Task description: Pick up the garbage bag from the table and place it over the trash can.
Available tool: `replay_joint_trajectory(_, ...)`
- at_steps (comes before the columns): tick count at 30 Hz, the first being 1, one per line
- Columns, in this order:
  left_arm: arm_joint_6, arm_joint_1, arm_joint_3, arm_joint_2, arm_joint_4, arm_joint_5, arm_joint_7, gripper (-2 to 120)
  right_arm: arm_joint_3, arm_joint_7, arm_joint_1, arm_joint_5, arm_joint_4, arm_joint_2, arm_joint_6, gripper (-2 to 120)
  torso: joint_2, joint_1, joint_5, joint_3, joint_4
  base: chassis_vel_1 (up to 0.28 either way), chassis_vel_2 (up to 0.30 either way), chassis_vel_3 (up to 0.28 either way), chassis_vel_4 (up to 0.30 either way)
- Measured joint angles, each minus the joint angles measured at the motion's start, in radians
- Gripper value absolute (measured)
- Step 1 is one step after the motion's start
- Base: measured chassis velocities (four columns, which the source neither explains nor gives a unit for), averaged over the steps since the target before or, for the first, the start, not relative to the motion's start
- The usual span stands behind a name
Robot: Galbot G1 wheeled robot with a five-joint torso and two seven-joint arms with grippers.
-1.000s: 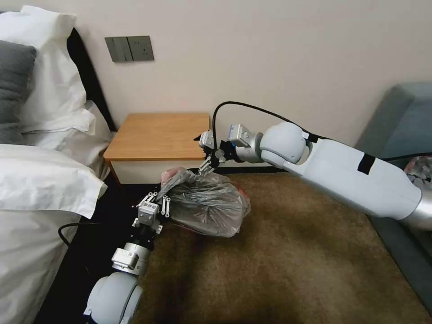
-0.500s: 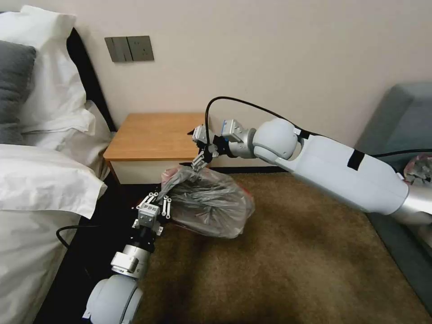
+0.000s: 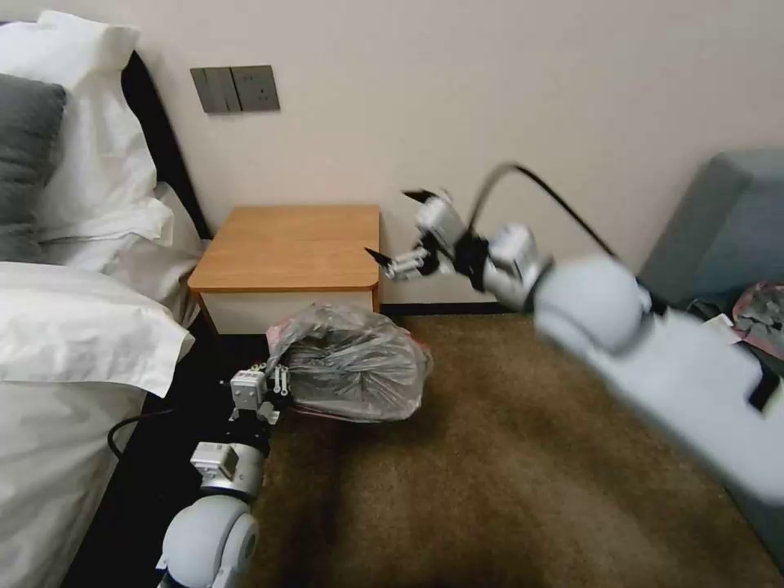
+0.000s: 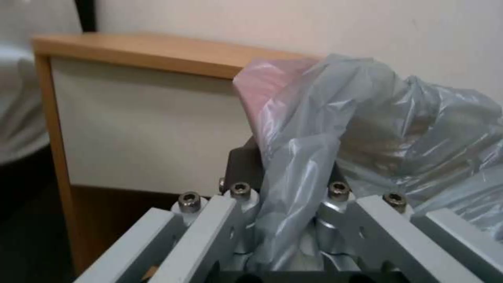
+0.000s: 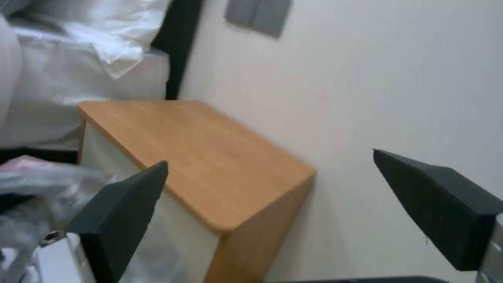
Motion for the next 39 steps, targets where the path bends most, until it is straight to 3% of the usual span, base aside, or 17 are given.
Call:
replay_joint_trajectory(2, 0.052, -0.011, -0.005, -0.003, -0.023, -0.096, -0.026, 9, 0.112, 0.047, -0.218, 0.019, 0.078, 0.061, 0.001, 100, 0.0, 0.0, 0.0004, 0.0, 0.0, 0.0, 0.0, 0.0, 0.0)
replay_joint_trajectory(3, 0.052, -0.011, -0.005, -0.003, -0.023, -0.096, -0.026, 9, 0.112, 0.047, -0.218, 0.019, 0.078, 0.061, 0.001, 100, 0.0, 0.0, 0.0004, 0.0, 0.0, 0.0, 0.0, 0.0, 0.0)
replay_joint_trajectory(6, 0.113, -0.01, -0.01, -0.002, -0.062, -0.224, -0.063, 9, 0.218, 0.048, -0.429, 0.048, 0.138, 0.19, 0.025, 100, 0.0, 0.0, 0.0003, 0.0, 0.0, 0.0, 0.0, 0.0, 0.0)
replay_joint_trajectory(7, 0.113, -0.01, -0.01, -0.002, -0.062, -0.224, -0.063, 9, 0.218, 0.048, -0.429, 0.048, 0.138, 0.19, 0.025, 100, 0.0, 0.0, 0.0003, 0.0, 0.0, 0.0, 0.0, 0.0, 0.0)
replay_joint_trajectory(10, 0.15, 0.001, -0.015, -0.002, -0.093, -0.325, -0.086, 9, 0.298, 0.033, -0.581, 0.122, 0.158, 0.322, 0.066, 100, 0.0, 0.0, 0.0004, 0.0, 0.0, 0.0, 0.0, 0.0, 0.0)
replay_joint_trajectory(11, 0.15, 0.001, -0.015, -0.002, -0.093, -0.325, -0.086, 9, 0.298, 0.033, -0.581, 0.122, 0.158, 0.322, 0.066, 100, 0.0, 0.0, 0.0004, 0.0, 0.0, 0.0, 0.0, 0.0, 0.0)
replay_joint_trajectory(15, 0.168, 0.022, -0.019, -0.005, -0.118, -0.414, -0.098, 9, 0.367, 0.09, -0.66, 0.304, 0.179, 0.48, 0.122, 100, 0.0, 0.0, -0.0002, 0.0, 0.0005, 0.0, 0.0, 0.0, 0.0)
replay_joint_trajectory(16, 0.168, 0.022, -0.019, -0.005, -0.118, -0.414, -0.098, 9, 0.367, 0.09, -0.66, 0.304, 0.179, 0.48, 0.122, 100, 0.0, 0.0, -0.0002, 0.0, 0.0005, 0.0, 0.0, 0.0, 0.0)
replay_joint_trajectory(20, 0.168, 0.027, -0.021, -0.014, -0.135, -0.44, -0.104, 9, 0.399, 0.109, -0.691, 0.389, 0.149, 0.638, 0.154, 100, 0.0, 0.0, 0.0001, 0.0, 0.0002, 0.0, 0.0, 0.0, 0.0)
replay_joint_trajectory(24, 0.168, 0.025, -0.02, -0.023, -0.146, -0.444, -0.105, 9, 0.383, 0.067, -0.693, 0.407, 0.083, 0.725, 0.167, 100, 0.0, 0.0, 0.0001, 0.0, 0.0002, 0.0, 0.0, 0.0, 0.0)
replay_joint_trajectory(29, 0.167, 0.023, -0.019, -0.028, -0.148, -0.444, -0.105, 9, 0.384, 0.036, -0.669, 0.386, -0.021, 0.787, 0.182, 100, 0.0, 0.0, 0.0, 0.0, 0.0004, 0.0, 0.0, 0.0, 0.0)
replay_joint_trajectory(39, 0.164, 0.016, -0.018, -0.031, -0.153, -0.444, -0.105, 9, 0.409, -0.009, -0.66, 0.457, -0.088, 0.8, 0.183, 100, 0.0, 0.0, 0.0, 0.0, 0.0002, 0.0, 0.0, 0.0, 0.0)
